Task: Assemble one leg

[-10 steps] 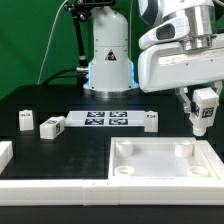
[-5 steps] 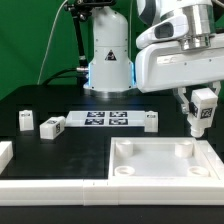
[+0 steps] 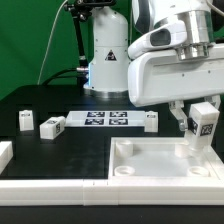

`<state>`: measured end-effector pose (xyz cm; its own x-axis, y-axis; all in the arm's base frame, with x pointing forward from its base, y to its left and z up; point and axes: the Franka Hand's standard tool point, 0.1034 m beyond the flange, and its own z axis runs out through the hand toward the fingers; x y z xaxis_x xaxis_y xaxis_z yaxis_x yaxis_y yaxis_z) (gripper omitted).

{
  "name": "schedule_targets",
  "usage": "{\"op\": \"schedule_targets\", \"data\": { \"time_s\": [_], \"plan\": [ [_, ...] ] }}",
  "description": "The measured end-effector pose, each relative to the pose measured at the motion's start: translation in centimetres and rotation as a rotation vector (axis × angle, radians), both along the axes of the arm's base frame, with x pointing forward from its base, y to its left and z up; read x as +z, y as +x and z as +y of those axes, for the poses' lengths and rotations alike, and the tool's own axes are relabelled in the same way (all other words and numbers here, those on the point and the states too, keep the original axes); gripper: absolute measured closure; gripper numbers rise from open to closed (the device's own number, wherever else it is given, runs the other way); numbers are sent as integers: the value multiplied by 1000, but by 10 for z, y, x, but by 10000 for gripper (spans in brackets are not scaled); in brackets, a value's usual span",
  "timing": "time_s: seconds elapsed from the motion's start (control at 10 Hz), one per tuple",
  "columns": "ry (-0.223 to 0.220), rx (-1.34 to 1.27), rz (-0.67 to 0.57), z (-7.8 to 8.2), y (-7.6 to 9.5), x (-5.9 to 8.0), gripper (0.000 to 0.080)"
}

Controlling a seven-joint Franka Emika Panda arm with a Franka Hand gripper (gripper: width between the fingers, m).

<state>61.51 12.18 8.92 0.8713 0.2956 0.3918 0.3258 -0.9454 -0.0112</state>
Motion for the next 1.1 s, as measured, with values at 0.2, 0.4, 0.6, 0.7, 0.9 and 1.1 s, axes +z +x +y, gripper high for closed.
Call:
{"op": "schedule_targets", "data": {
  "time_s": [0.2, 0.4, 0.6, 0.7, 0.9, 1.1],
  "plan": [
    [3, -1, -28, 0, 3, 0, 515],
    [8, -7, -143, -6, 8, 2, 515],
    [5, -10, -137, -9, 4, -4, 515],
    [5, -10, -134, -9, 6, -5, 515],
    [8, -8, -136, -7, 10, -6, 515],
    [11, -8, -140, -4, 14, -12, 515]
  ]
}}
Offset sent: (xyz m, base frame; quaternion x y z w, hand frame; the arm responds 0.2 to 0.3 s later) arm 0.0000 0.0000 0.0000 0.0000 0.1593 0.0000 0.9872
